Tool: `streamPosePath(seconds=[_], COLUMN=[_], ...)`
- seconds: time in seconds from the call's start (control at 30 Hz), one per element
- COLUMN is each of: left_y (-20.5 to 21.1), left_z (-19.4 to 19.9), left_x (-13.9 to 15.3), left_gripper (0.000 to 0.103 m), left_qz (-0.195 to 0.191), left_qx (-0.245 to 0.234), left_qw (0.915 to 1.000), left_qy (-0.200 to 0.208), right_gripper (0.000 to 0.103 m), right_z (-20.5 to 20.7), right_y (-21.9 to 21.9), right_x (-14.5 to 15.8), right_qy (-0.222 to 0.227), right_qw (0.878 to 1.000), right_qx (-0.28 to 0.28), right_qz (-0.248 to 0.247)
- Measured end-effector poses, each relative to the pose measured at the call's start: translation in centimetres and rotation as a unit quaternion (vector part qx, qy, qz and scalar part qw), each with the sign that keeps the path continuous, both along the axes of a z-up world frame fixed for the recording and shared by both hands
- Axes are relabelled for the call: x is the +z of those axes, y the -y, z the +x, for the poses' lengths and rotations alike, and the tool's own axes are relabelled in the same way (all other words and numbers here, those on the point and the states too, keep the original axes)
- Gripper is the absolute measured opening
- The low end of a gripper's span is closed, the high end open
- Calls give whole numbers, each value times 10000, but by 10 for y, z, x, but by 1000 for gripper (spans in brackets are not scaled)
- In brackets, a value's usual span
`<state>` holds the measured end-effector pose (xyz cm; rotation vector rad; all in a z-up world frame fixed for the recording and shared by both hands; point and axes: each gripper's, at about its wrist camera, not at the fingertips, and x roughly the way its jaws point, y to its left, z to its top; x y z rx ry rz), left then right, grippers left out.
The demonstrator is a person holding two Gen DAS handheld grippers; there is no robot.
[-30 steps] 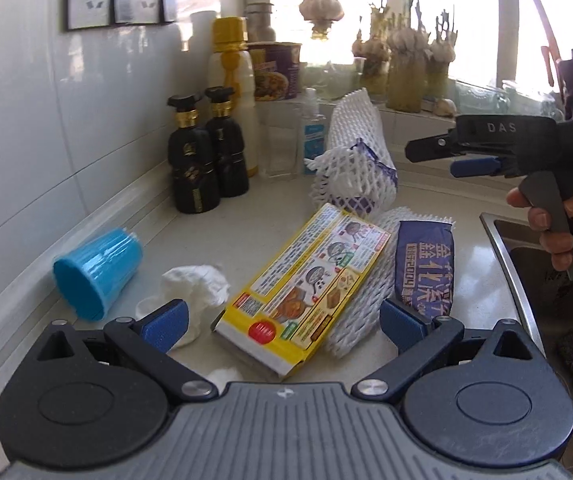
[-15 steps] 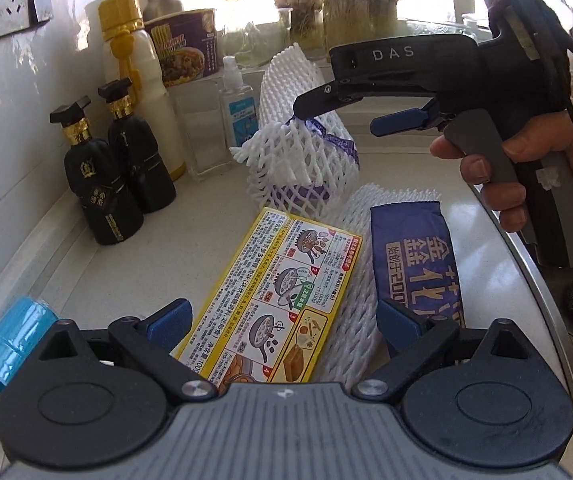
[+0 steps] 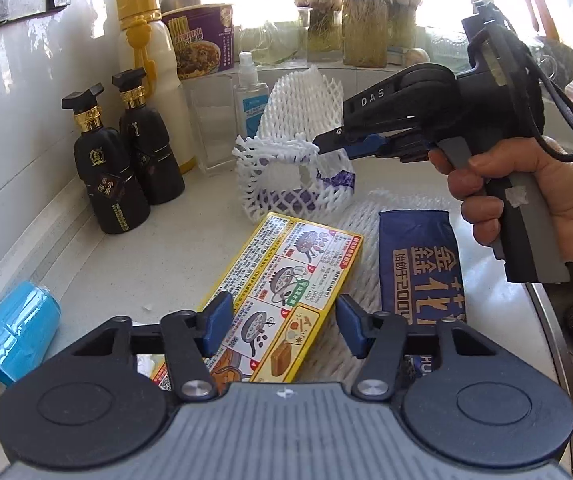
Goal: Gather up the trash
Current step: 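Close the left tool on the yellow box while the right tool grasps the white foam net, then lift the yellow box and foam net and carry both over the bin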
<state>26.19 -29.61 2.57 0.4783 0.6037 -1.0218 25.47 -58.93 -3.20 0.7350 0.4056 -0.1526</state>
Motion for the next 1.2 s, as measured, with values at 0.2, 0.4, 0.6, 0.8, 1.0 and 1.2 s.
streamPosePath(seconds=[0.2, 0.4, 0.6, 0.8, 1.0, 1.2], left_y=[8, 15, 25, 26, 20, 18], left_z=[-11, -12, 11, 24, 20, 8], left_x=[4, 1, -12, -17, -6, 12], left_gripper=[38, 93, 102, 90, 54, 32], left_qz=[219, 487, 737, 726, 573, 444], left_qx=[-42, -487, -434, -259, -147, 98], left_qw=[9993, 9962, 9962, 9969, 9979, 9975], left_qy=[290, 533, 188, 159, 274, 542], right_gripper=[11, 11, 11, 10, 9, 9], right_z=[-11, -19, -24, -18, -22, -38], right_y=[-4, -5, -10, -5, -2, -8], right_x=[4, 11, 18, 8, 5, 30], right_qy=[137, 191, 257, 163, 311, 565], right_qw=[9998, 9993, 9970, 9975, 9982, 9968], right_qx=[30, 287, 550, 537, 484, 537], right_qz=[-118, -161, -488, -440, -143, -189])
